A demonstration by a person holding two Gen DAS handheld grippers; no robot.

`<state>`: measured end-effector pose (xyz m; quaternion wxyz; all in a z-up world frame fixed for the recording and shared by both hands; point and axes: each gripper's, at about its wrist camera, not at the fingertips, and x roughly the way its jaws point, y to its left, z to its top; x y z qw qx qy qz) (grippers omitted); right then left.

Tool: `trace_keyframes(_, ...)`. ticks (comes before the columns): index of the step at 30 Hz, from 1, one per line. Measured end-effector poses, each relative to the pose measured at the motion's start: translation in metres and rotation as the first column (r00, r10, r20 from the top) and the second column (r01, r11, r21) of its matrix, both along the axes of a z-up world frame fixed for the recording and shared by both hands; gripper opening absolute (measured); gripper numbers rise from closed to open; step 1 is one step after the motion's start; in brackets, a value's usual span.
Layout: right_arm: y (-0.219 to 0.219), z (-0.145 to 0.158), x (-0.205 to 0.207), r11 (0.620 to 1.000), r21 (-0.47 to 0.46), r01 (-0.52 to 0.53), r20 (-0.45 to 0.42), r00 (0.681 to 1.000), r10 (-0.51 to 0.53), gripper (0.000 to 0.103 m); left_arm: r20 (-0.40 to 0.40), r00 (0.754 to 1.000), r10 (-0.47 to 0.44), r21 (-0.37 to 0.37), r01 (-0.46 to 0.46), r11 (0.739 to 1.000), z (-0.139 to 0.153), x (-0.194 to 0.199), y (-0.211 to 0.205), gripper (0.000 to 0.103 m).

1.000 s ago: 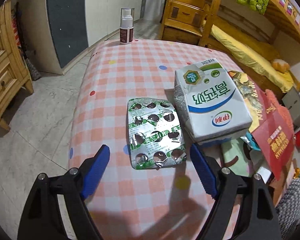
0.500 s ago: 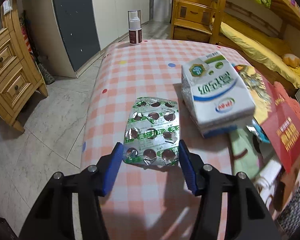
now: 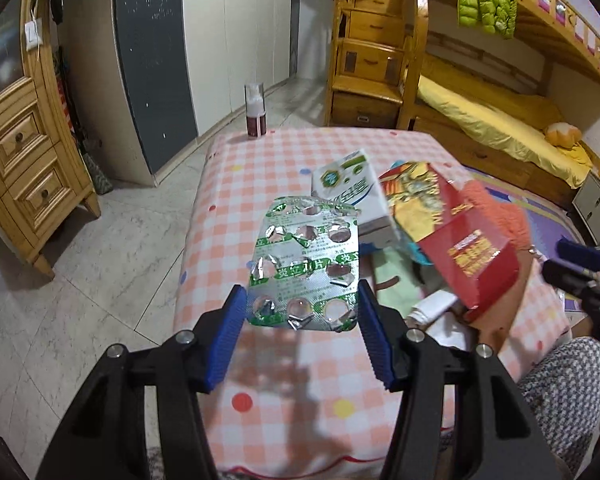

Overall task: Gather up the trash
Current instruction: 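Grasp the red ULTRAMAN box with the right tool while the left tool holds the blister pack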

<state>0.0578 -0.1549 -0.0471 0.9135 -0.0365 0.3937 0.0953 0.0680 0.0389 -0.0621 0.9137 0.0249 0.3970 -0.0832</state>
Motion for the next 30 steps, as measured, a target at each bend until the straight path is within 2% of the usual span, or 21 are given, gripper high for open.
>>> trace_keyframes(8, 0.029, -0.001, 0.018, 0.998, -0.018, -0.061, 0.006, 0.998, 0.061, 0.057, 0.022, 0.999, 0.027, 0.007, -0.027, 1.000, 0.008, 0.000, 0.005, 0.054)
trace_keyframes(13, 0.035, -0.015, 0.033, 0.996, -0.074, -0.043, -0.026, 0.999, 0.041, 0.057, 0.011, 0.999, 0.052, 0.005, -0.052, 0.999, 0.003, 0.003, 0.015, 0.054)
trace_keyframes(15, 0.041, -0.024, 0.038, 0.993, -0.114, -0.043, -0.034, 0.999, 0.040, 0.064, 0.003, 0.998, 0.056, -0.002, -0.056, 0.998, 0.000, 0.005, 0.017, 0.054)
trace_keyframes(16, 0.044, -0.025, 0.039, 0.990, -0.132, -0.040, -0.026, 0.999, 0.037, 0.076, -0.003, 0.998, 0.057, -0.004, -0.057, 0.998, -0.002, 0.006, 0.018, 0.054)
trace_keyframes(17, 0.046, -0.027, 0.039, 0.988, -0.147, -0.038, -0.018, 0.999, 0.035, 0.084, -0.008, 0.998, 0.057, -0.005, -0.057, 0.998, -0.003, 0.007, 0.018, 0.054)
trace_keyframes(23, 0.057, -0.041, 0.051, 0.966, -0.259, -0.010, -0.029, 1.000, 0.002, 0.086, -0.016, 0.998, 0.056, -0.013, -0.056, 0.998, -0.006, 0.007, 0.021, 0.054)
trace_keyframes(30, 0.040, -0.031, 0.034, 0.980, -0.197, 0.011, -0.019, 1.000, -0.015, 0.086, -0.026, 0.998, 0.056, -0.016, -0.057, 0.998, -0.008, 0.006, 0.020, 0.054)
